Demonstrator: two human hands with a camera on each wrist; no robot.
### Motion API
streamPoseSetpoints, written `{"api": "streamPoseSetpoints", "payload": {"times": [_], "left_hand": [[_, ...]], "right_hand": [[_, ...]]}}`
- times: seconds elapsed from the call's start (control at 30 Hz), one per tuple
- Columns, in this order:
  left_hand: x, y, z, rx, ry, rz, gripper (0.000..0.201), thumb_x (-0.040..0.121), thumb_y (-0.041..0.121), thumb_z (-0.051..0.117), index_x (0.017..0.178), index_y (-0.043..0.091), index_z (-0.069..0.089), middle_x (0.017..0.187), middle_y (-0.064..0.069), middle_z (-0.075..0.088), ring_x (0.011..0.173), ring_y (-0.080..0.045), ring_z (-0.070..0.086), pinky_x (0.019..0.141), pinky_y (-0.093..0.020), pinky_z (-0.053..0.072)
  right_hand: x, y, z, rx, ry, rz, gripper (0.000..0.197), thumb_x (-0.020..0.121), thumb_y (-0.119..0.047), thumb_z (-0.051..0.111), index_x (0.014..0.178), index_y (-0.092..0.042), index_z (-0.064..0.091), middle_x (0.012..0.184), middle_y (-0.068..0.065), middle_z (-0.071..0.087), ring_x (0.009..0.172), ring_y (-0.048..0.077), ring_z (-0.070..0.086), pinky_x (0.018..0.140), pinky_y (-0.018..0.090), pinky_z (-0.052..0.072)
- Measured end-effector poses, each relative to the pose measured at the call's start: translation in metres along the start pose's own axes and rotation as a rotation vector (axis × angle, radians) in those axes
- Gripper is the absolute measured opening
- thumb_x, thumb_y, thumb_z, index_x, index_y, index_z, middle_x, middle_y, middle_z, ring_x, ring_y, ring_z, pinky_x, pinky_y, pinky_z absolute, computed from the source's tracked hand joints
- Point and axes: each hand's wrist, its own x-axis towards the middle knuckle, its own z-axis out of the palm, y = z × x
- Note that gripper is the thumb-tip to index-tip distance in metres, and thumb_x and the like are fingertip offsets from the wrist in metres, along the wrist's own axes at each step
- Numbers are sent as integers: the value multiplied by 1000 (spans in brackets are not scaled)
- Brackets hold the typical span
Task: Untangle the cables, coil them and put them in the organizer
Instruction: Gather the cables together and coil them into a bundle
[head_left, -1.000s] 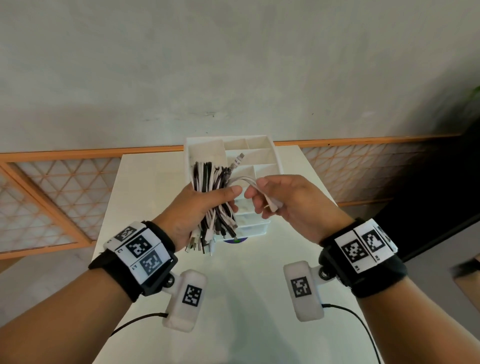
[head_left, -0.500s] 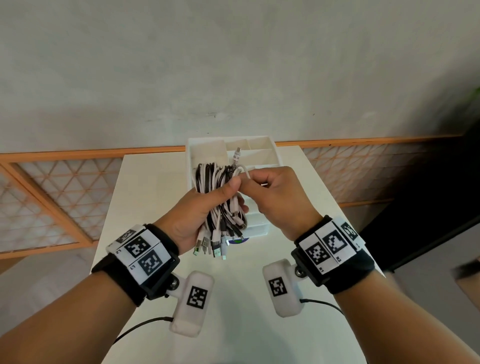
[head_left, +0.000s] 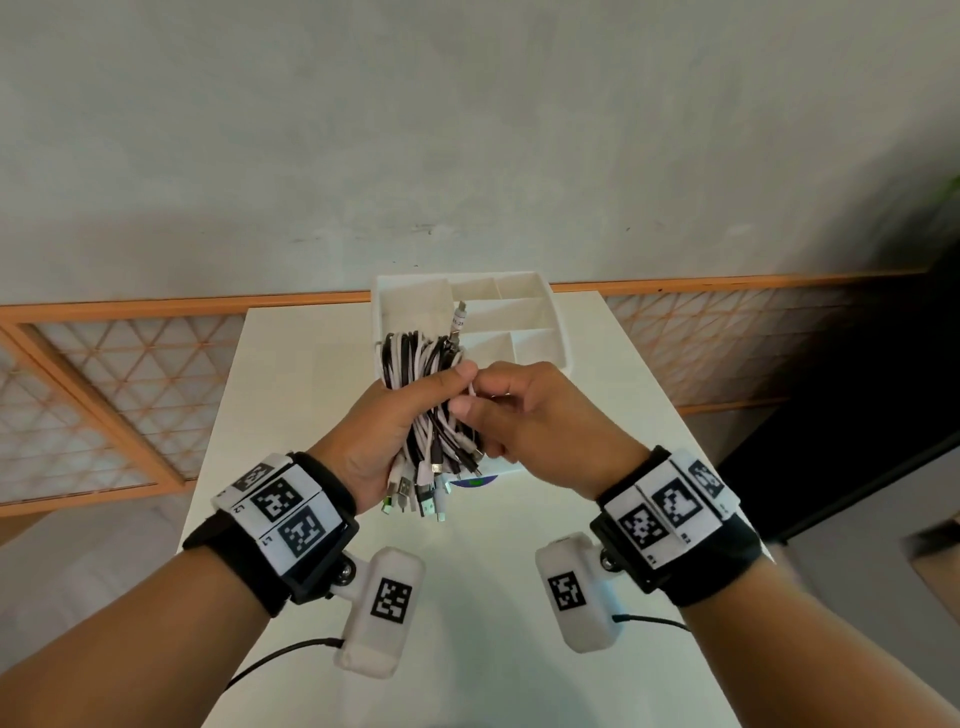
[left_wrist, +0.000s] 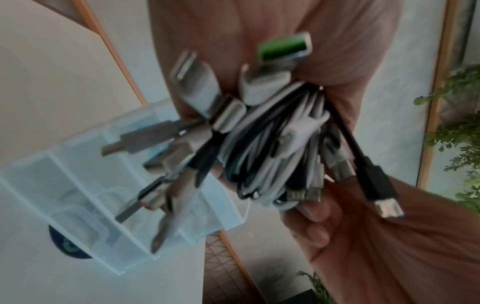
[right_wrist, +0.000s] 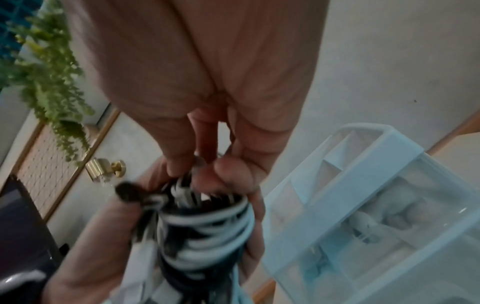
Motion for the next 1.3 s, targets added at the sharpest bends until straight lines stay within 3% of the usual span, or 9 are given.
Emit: {"api": "streamPoseSetpoints", "payload": {"times": [0.17,0.3,0.4,0.57,0.8,0.9,1.07,1.13,1.3], "left_hand": [[0,-2,1,35,-63,-1,47,85,41,67,114,4,72,105,-24,71,89,-29,69,76,-35,58],[1,5,8,37,-140,44,47,91,42,60,102,-3,68,90,-20,67,82,-29,64,74,-37,52],[3,9,13,24,-61,43,50,86,39,65,103,-7,66,86,-24,65,75,-29,66,68,-35,56],[7,3,10,8,71,23,41,82,36,75,110,5,73,104,-21,74,94,-33,73,79,-40,56],[3,-1,6,73,48,47,45,76,39,74,103,3,75,98,-24,74,87,-33,72,84,-41,58],[3,-3,3,44,49,11,34,73,33,76,92,5,78,86,-19,74,74,-29,71,67,-34,58],[1,-4,-1,-29,26,-59,34,74,25,72,102,5,70,95,-20,72,91,-37,72,71,-40,59],[0,-4,1,-26,5,-62,37,75,25,71,105,4,71,96,-21,73,92,-37,72,69,-39,59],[0,-3,4,-45,-16,-53,37,76,23,68,108,3,71,98,-21,72,91,-36,72,74,-41,60]], "right_hand": [[1,-6,-7,125,41,3,13,92,-4,68,81,-8,74,68,-12,60,52,5,52,55,18,42],[5,-2,-2,417,274,29,14,91,-6,69,86,6,72,52,1,53,44,15,47,46,26,37],[8,6,8,210,387,-71,15,91,-9,69,80,1,73,64,3,61,49,18,56,51,34,48],[1,9,20,-135,177,-218,20,96,-3,54,79,-8,61,88,6,49,79,10,48,74,17,42],[-1,6,12,42,250,-141,14,89,-7,72,76,-12,76,56,-13,61,49,1,47,52,18,40],[-1,2,3,42,271,-126,16,81,-11,81,70,-9,69,59,7,63,47,4,42,48,18,35],[4,-6,-23,105,266,-82,54,84,-12,73,131,-31,55,112,-7,62,60,34,56,59,36,52],[7,-9,-23,70,208,-69,58,89,-15,73,140,-31,51,117,-8,62,63,28,63,62,34,54],[6,-4,-7,236,288,-143,21,88,-10,75,107,-19,74,87,4,70,55,22,64,58,33,56]]}}
